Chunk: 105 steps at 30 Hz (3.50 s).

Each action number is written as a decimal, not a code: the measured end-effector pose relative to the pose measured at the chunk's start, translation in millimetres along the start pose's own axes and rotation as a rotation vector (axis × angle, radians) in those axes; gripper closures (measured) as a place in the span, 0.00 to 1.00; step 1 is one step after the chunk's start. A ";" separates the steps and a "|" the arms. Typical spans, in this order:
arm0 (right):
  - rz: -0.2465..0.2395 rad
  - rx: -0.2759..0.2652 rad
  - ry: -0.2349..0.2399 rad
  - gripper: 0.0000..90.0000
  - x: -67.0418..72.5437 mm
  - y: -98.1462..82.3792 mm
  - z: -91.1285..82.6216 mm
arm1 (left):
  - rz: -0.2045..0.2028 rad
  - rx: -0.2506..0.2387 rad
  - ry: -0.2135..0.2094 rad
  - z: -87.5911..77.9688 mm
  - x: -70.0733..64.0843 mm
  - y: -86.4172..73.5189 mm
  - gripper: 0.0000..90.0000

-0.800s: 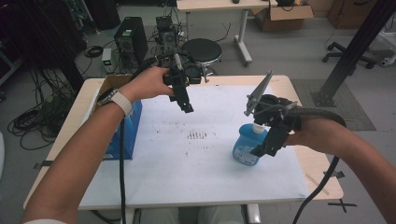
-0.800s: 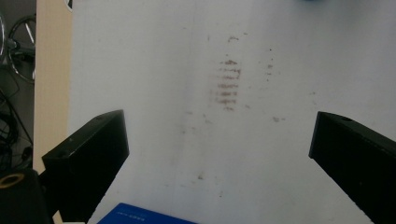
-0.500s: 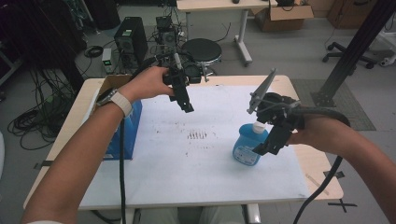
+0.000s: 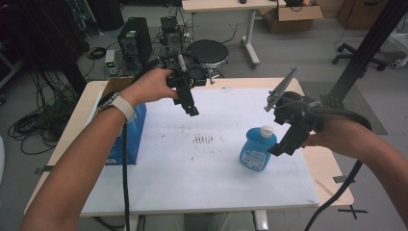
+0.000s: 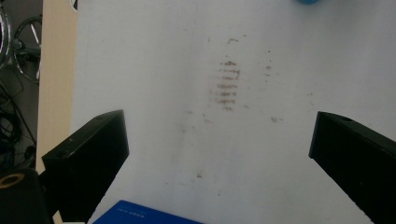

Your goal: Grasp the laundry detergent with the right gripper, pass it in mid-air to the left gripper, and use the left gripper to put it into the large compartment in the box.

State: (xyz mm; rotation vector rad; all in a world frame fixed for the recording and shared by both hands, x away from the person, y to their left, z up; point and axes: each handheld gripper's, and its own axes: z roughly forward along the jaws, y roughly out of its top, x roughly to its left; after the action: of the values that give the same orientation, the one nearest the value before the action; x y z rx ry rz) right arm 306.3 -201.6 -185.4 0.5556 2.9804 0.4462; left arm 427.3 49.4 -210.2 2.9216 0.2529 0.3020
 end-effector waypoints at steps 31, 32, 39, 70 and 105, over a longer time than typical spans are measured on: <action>0.180 -0.046 -0.046 0.08 -28.9 -42.1 12.3 | -0.003 0.000 0.004 -1.9 -1.0 -1.5 0.06; 0.181 -0.048 -0.046 0.08 -29.2 -43.0 13.5 | -0.005 0.000 0.006 -2.0 -1.2 -1.7 0.06; 0.197 -0.085 -0.041 0.08 -30.5 -49.9 22.8 | -0.004 0.000 0.008 -2.3 -1.5 -2.2 0.06; 0.203 -0.360 -0.047 0.08 -37.9 -94.6 69.2 | -0.011 0.010 0.012 -1.5 -1.4 -3.0 0.06; 0.225 -0.593 -0.040 0.08 -36.4 -129.9 114.5 | -0.006 0.021 0.010 2.8 -2.0 -0.9 0.06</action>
State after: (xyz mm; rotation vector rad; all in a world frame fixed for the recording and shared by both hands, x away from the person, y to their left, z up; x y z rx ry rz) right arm 310.5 -300.0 -332.4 0.8052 2.5531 1.2538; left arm 425.8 49.4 -213.4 2.9404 0.2672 0.3147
